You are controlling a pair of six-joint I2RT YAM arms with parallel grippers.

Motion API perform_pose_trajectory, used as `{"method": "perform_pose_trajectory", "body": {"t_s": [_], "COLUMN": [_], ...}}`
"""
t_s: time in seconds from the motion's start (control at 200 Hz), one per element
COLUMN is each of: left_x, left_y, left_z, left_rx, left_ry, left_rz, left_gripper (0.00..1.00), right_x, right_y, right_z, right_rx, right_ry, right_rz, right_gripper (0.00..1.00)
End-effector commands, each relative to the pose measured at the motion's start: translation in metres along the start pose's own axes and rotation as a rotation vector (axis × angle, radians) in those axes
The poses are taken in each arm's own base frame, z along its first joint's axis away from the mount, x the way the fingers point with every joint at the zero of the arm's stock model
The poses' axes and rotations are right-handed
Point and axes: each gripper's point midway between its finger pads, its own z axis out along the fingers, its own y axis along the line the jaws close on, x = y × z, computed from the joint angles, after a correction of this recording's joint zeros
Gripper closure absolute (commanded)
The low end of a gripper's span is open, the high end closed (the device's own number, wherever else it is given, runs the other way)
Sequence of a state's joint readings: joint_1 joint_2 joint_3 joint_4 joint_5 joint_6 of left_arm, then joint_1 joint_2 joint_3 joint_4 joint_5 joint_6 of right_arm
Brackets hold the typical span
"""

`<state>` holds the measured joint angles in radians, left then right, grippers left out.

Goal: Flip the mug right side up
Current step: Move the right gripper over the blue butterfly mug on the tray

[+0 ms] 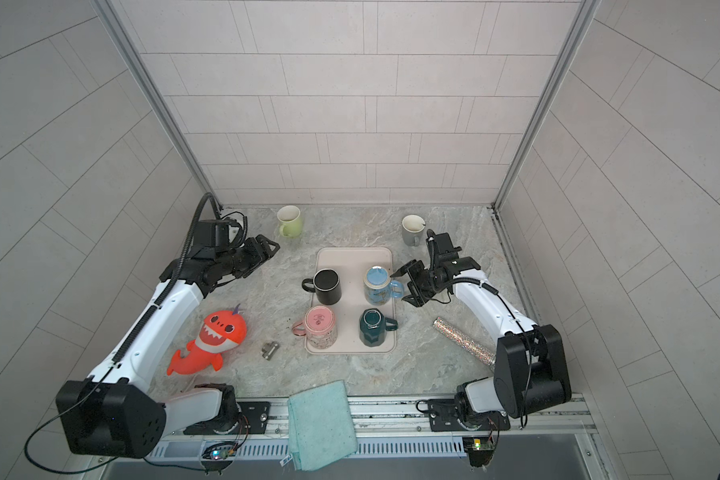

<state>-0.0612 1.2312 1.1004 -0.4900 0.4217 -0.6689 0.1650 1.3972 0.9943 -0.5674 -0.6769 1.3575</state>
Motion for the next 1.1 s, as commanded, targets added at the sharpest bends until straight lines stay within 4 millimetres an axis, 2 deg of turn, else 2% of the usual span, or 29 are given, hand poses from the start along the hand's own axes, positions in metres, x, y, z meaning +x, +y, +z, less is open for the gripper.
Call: {"method": "perform_pose_trajectory", "body": {"t_s": [0.0,0.33,0.585,0.936,1.096], "left_x": [-0.011,-0.012,-0.013,-0.012,-0.012], "left_y": [-0.009,-0.006,-0.004,-0.004,-0.003], "left_z": [-0.002,0.000,0.000,0.002,0.002], "left_rx": [0.035,0.040,0.039,0.051,0.049], "left_ry": [-0.031,-0.027,-0.032,-0.023,-0.025], "left_rz": [-0.016,-0.044,-0.048,-0.082,-0.086], "left_gripper": [0.25,0.25,0.25,0.25,0.25], "right_x": [-0.012,-0.022,-0.027,-0.028,-0.026], "right_y": [0.002,0.009,0.001,-0.007,-0.008], "right_z": [0.003,0.023,0.041,0.052,0.057], "right_rx": [-0.023,-0.056,-0.037,-0.017,-0.013], "right_ry": [-0.020,0.012,0.034,0.052,0.068], "right_rz": [0.096,0.201,0.250,0.259,0.256], "right_gripper": [0.28,0.34,0.38,0.52,0.61]}}
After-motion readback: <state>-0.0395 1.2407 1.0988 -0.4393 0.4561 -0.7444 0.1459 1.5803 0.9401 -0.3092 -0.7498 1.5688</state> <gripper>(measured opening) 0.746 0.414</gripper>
